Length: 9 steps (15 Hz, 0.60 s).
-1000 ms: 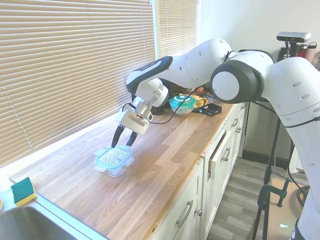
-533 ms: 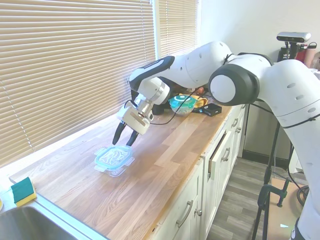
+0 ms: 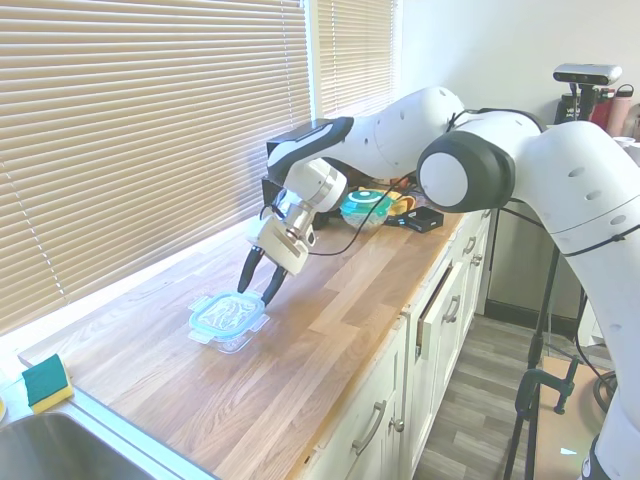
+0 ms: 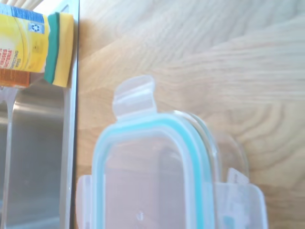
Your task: Uncover the lid of the food container
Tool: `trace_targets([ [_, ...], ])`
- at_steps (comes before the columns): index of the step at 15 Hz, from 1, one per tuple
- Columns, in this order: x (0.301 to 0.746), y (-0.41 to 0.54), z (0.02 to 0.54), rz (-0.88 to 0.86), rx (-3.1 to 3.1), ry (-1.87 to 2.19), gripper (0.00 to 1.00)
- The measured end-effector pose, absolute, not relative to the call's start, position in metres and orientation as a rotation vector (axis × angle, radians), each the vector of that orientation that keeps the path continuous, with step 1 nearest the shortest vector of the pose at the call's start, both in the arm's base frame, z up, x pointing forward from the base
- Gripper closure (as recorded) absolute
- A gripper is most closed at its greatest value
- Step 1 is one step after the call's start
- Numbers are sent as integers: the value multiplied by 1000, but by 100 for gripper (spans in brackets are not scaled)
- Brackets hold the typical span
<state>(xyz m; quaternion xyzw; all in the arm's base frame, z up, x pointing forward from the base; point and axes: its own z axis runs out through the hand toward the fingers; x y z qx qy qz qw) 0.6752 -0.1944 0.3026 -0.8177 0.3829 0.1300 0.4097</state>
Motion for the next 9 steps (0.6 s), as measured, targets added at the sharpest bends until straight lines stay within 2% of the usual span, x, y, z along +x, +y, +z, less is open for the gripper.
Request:
trace_targets([
  [9, 680, -187, 297, 321, -2065, 947, 100],
])
